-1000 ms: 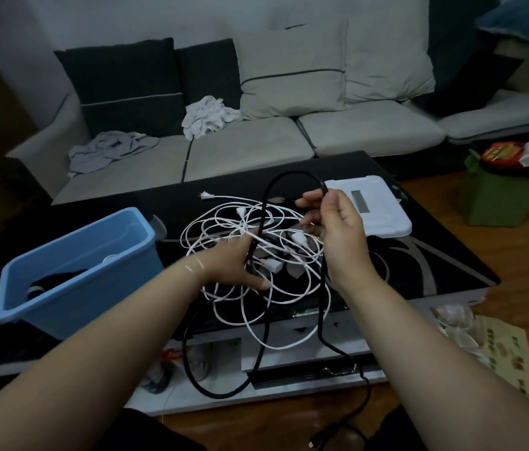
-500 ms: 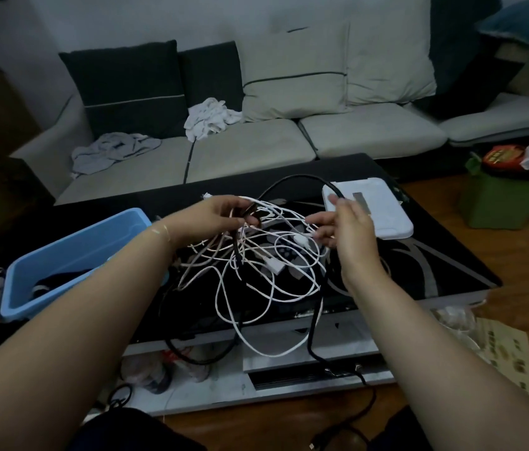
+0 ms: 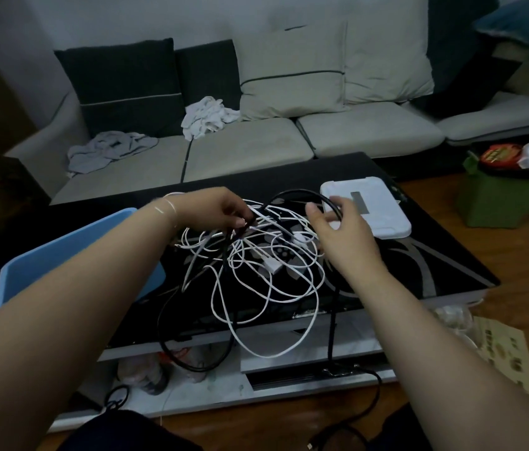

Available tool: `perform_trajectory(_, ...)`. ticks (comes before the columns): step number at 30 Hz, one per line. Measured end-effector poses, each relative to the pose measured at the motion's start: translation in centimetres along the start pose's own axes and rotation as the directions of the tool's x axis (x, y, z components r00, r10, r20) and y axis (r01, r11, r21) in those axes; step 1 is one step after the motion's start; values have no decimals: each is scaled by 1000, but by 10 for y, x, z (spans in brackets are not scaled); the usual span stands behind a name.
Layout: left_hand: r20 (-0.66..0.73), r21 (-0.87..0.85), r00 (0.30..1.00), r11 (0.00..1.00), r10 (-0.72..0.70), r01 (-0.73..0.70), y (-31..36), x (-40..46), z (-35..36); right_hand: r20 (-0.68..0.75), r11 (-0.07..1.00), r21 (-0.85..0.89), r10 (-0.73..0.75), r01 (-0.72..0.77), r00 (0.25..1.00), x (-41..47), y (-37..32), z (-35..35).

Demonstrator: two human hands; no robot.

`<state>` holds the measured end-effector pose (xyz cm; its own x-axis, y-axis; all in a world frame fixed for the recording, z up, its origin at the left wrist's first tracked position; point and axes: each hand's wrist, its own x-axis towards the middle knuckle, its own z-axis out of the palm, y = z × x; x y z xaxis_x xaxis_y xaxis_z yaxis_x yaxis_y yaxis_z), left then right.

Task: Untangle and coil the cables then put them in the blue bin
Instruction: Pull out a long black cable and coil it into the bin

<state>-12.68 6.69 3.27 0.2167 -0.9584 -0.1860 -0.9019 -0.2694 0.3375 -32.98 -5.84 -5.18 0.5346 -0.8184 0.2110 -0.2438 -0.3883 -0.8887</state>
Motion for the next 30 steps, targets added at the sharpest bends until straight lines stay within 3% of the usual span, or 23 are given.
perform_trajectory(2, 9, 129, 1000, 992, 3, -4, 6, 6, 7, -115, 944, -301, -178, 137, 977, 0, 1, -2)
perform_trajectory(3, -2, 177, 1000, 984, 0, 0, 8, 9, 10, -106, 911, -381, -210, 155, 972, -1, 1, -1)
perform_trajectory(5, -28, 187, 1000, 982, 4, 1, 11, 14, 14, 28, 884, -453, -120, 119, 992, -2, 1, 2)
perform_trajectory(7, -57, 100, 998, 995, -4, 10, 12, 19, 13, 181, 882, -461, -10, 94, 983, -3, 5, 7)
perform_trajectory(8, -110, 42, 994, 999, -22, 27, 9, 21, 11, 191, 887, -453, 0, 88, 981, -3, 5, 8)
perform_trajectory(10, -299, -120, 948, 989, -113, 80, -3, 24, 6, 81, 936, -350, -2, 30, 997, 0, 4, 7)
perform_trajectory(12, -515, -313, 820, 945, -250, 92, -20, 26, -1, -55, 999, -17, 46, -47, 997, 3, 2, 5)
perform_trajectory(14, -618, -358, 708, 924, -342, 134, -40, 27, -5, -175, 954, 295, 100, -44, 980, 5, -2, 3)
perform_trajectory(16, -548, -212, 751, 930, -368, 301, -54, 24, -4, -230, 933, 359, 80, 8, 970, 4, -3, 0)
perform_trajectory(18, -345, -48, 837, 899, -424, 435, -60, 21, 4, -214, 934, 358, 55, 25, 975, 3, -3, 1)
perform_trajectory(19, -264, 27, 844, 871, -467, 490, -59, 19, 8, -202, 935, 353, 44, 31, 978, 2, -2, 1)
perform_trajectory(21, -251, 195, 794, 774, -554, 602, -53, 17, 16, -196, 937, 345, 18, 52, 980, 2, -3, 2)
perform_trajectory(24, -415, 394, 704, 583, -577, 710, -24, 14, 14, -184, 939, 336, -15, 78, 983, 1, -4, 4)
perform_trajectory(25, -484, 403, 718, 602, -499, 690, -14, 14, 13, -169, 937, 340, -24, 82, 985, 1, -4, 5)
perform_trajectory(27, -554, 334, 799, 817, -233, 470, 6, 17, 13, -130, 931, 352, -57, 100, 990, -1, -5, 9)
perform_trajectory(28, -525, 257, 844, 924, -113, 283, 19, 20, 14, -116, 931, 345, -85, 120, 990, -3, -6, 10)
perform_trajectory(30, -399, 48, 917, 999, 22, -3, 44, 24, 20, -110, 925, 341, -138, 168, 984, -7, -7, 13)
